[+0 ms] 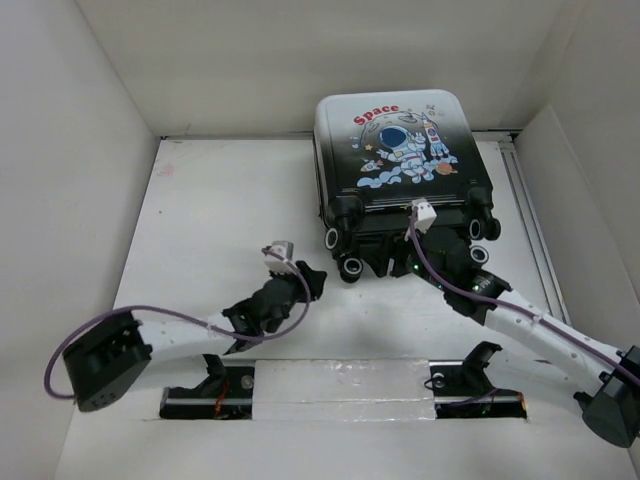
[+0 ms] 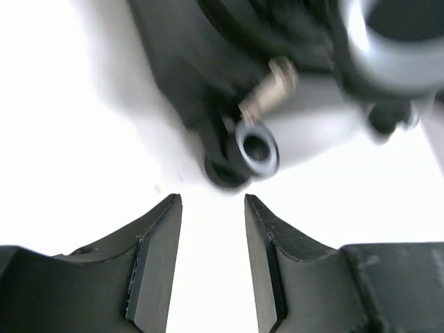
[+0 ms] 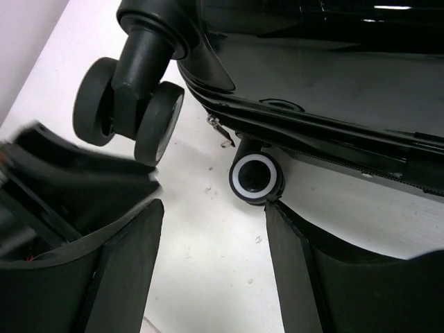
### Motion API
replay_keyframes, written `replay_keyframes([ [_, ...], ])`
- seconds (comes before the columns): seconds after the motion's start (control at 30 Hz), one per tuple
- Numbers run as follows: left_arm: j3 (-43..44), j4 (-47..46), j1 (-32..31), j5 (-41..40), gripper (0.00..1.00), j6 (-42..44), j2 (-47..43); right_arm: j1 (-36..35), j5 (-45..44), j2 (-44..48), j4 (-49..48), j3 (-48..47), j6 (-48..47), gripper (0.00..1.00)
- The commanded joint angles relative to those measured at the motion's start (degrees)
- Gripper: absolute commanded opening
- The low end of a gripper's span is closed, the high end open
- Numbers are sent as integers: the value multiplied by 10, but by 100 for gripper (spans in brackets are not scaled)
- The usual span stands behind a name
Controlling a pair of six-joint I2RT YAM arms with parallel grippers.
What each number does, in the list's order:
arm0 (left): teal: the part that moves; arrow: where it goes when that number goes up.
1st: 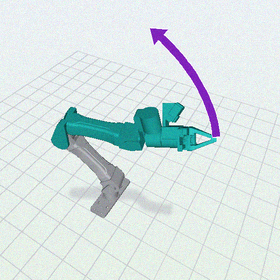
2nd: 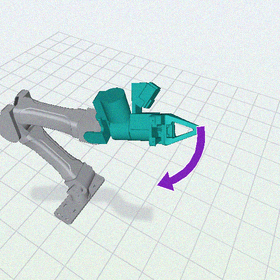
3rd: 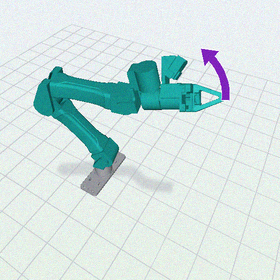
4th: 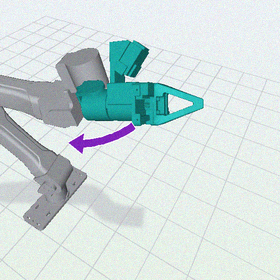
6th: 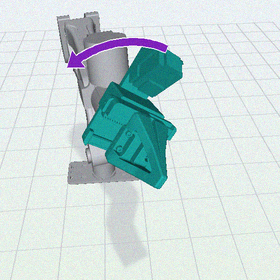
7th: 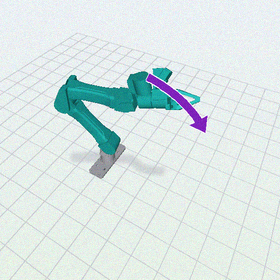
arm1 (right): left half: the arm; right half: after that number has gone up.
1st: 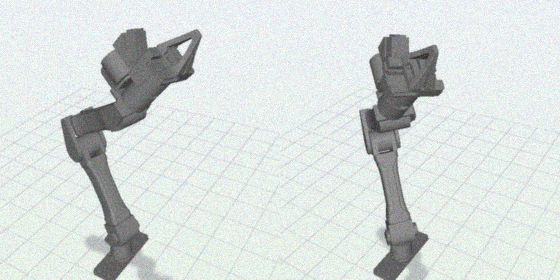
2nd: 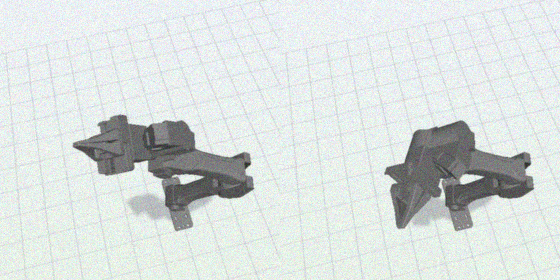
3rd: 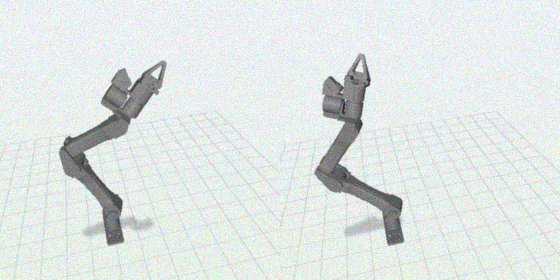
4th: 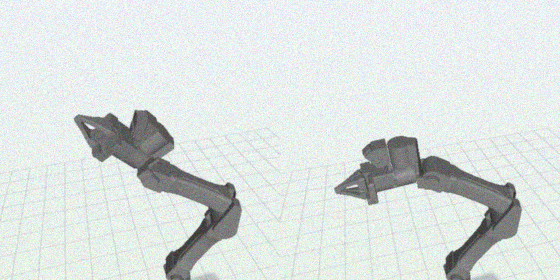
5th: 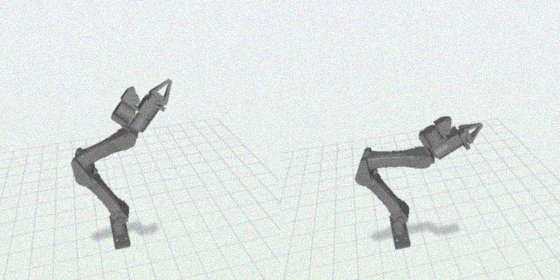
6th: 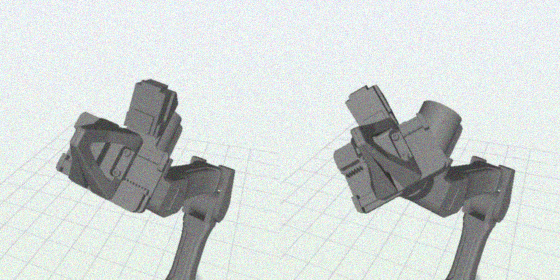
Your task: Pack the luggage
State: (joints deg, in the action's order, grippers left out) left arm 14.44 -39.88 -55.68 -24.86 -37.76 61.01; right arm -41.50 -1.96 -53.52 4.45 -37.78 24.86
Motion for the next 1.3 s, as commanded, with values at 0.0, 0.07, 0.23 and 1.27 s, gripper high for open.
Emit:
replay_keyframes([
  [0.0,56,-56,-78,-120,37,61,63,6,15,17,-9,-30,-10,67],
  [0.07,108,-47,-108,-172,37,66,129,19,15,23,-4,-36,-10,67],
  [0.23,173,-95,-109,-226,39,71,228,24,27,36,-4,-31,-10,67],
  [1.27,161,-382,-86,-292,0,187,362,29,24,18,-26,-40,5,69],
])
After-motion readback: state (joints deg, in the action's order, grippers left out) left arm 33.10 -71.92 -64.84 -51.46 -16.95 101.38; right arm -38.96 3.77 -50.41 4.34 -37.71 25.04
